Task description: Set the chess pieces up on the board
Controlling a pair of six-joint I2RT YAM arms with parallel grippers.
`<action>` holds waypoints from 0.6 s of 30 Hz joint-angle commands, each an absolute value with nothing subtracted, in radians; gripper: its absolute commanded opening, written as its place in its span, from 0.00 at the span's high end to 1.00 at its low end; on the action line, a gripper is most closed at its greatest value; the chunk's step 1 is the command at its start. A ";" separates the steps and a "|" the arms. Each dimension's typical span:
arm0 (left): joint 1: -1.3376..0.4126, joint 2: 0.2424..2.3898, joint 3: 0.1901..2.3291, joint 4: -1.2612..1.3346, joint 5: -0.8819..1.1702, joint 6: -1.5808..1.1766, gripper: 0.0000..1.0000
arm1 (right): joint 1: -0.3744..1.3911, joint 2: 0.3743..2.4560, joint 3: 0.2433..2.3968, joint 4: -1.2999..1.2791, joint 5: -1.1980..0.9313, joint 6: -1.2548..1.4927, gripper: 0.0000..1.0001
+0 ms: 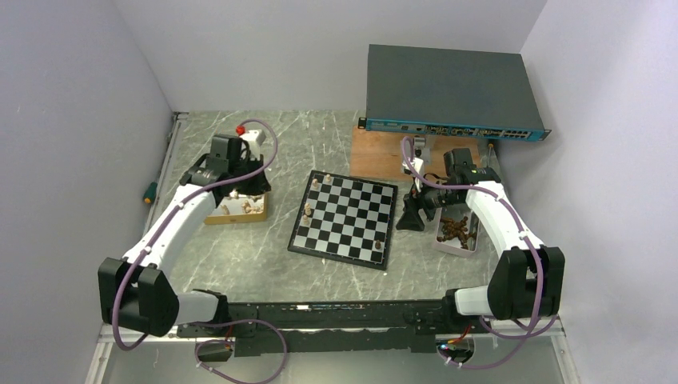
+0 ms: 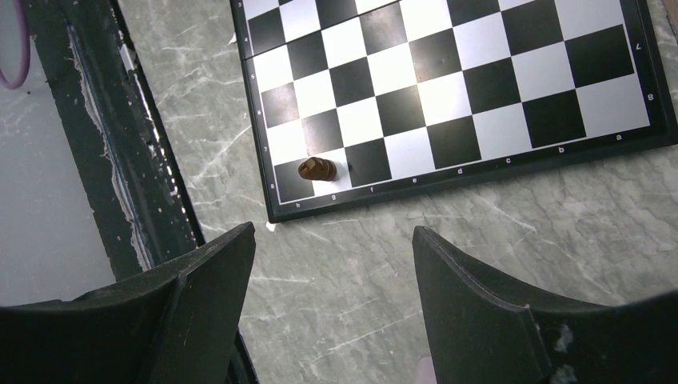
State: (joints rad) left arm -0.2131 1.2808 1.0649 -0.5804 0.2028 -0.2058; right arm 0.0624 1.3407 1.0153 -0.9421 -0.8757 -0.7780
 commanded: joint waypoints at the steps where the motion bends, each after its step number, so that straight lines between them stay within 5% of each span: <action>1: -0.282 1.309 1.135 -0.510 0.247 -0.231 1.00 | 0.060 1.310 1.043 -0.946 -0.920 -0.799 0.25; 18: -0.452 1.515 1.249 -0.423 0.239 -0.309 1.00 | 0.061 1.300 1.035 -0.940 -0.920 -0.800 0.25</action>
State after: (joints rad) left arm -0.4263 1.4803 1.1950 -0.4782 0.2214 -0.2836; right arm 0.0624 1.3258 1.0153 -0.9421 -0.8776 -0.7780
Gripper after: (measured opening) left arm 0.042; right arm 0.748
